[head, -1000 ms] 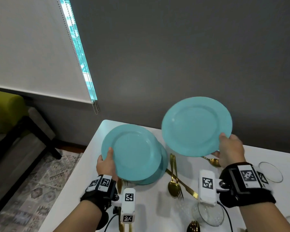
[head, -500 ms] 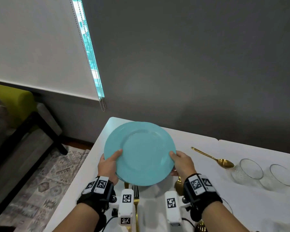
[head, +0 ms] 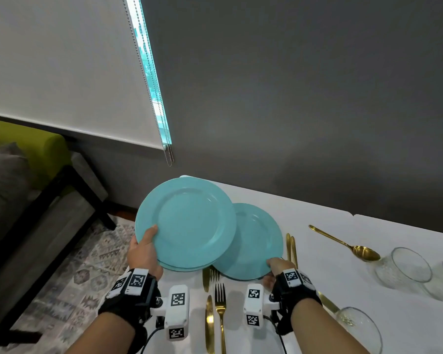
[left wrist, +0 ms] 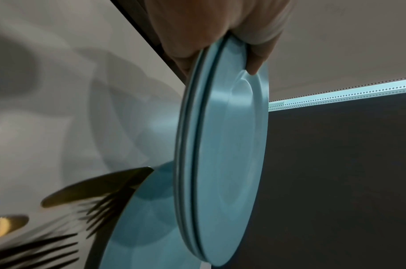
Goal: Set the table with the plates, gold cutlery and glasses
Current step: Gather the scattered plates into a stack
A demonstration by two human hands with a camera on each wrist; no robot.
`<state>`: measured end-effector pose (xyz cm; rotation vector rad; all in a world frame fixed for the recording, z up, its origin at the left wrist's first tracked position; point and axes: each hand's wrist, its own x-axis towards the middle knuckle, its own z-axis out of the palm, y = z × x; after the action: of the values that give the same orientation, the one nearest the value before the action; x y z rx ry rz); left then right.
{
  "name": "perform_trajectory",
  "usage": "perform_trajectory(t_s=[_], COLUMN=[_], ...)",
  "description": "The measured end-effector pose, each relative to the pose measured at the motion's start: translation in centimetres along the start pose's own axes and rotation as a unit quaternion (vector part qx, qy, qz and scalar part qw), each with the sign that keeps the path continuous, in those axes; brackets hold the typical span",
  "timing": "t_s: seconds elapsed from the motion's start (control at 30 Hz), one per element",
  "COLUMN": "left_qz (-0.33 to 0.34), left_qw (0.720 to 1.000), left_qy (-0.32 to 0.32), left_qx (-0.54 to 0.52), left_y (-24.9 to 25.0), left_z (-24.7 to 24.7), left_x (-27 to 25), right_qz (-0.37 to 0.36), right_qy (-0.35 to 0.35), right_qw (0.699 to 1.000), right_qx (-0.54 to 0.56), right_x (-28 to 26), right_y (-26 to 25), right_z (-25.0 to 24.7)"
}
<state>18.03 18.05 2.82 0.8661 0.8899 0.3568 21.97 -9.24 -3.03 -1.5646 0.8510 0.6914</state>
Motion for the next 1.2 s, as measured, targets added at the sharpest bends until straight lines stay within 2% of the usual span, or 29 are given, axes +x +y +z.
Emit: perform_trajectory(t_s=[0.13, 0.23, 0.27, 0.37, 0.47, 0.57, 0.63, 0.73, 0.87, 0.97, 1.07, 1.13, 1.2], left_qz=[-0.003, -0.001, -0.001, 0.008, 0.022, 0.027, 0.025, 0.008, 0.007, -0.003, -0.019, -0.014, -0.018], left_qw=[1.0, 1.0, 1.0, 1.0, 0.999, 0.999, 0.999, 1.0, 0.999, 0.997, 0.994, 0.993, 0.992], left_qy=[-0.012, -0.004, -0.001, 0.015, 0.027, 0.017, 0.012, -0.013, -0.033, -0.049, -0.067, -0.063, -0.063], left_qx=[0.0, -0.013, -0.015, -0.02, -0.016, -0.014, 0.017, 0.022, 0.032, 0.054, 0.083, 0.099, 0.11], left_y=[0.1, 0.5, 0.6, 1.1, 1.4, 1.4, 1.3, 0.9, 0.5, 0.3, -1.5, -2.6, -2.5], left_z=[0.6, 1.4, 1.6, 2.3, 2.9, 3.4, 3.6, 3.6, 3.0, 2.0, 0.1, -0.8, -1.2], left_x=[-0.1, -0.3, -0.3, -0.3, -0.7, -1.2, -1.6, -1.6, -0.9, 0.2, 3.5, 5.6, 6.0], right_qz=[-0.015, -0.074, -0.104, -0.198, -0.274, -0.309, -0.292, -0.268, -0.234, -0.233, -0.267, -0.266, -0.234], right_qy=[0.051, 0.091, 0.127, 0.236, 0.289, 0.254, 0.195, 0.103, 0.035, 0.05, 0.066, 0.018, -0.038], right_qw=[0.997, 0.986, 0.981, 0.951, 0.917, 0.911, 0.922, 0.938, 0.962, 0.97, 0.96, 0.963, 0.971], right_qx=[0.049, 0.119, 0.108, -0.014, 0.01, 0.101, 0.166, 0.195, 0.136, 0.057, -0.042, -0.047, -0.009], right_x=[-0.6, -2.1, -2.5, -4.9, -8.4, -9.1, -9.0, -8.8, -7.8, -6.9, -6.5, -6.5, -6.5], right_y=[-0.8, -3.0, -3.7, -6.5, -9.4, -11.2, -11.7, -11.7, -10.3, -9.2, -8.4, -7.8, -7.1], right_z=[0.0, -1.4, -2.2, -5.1, -7.0, -7.2, -6.0, -2.9, 1.7, 3.7, 5.0, 6.0, 7.2])
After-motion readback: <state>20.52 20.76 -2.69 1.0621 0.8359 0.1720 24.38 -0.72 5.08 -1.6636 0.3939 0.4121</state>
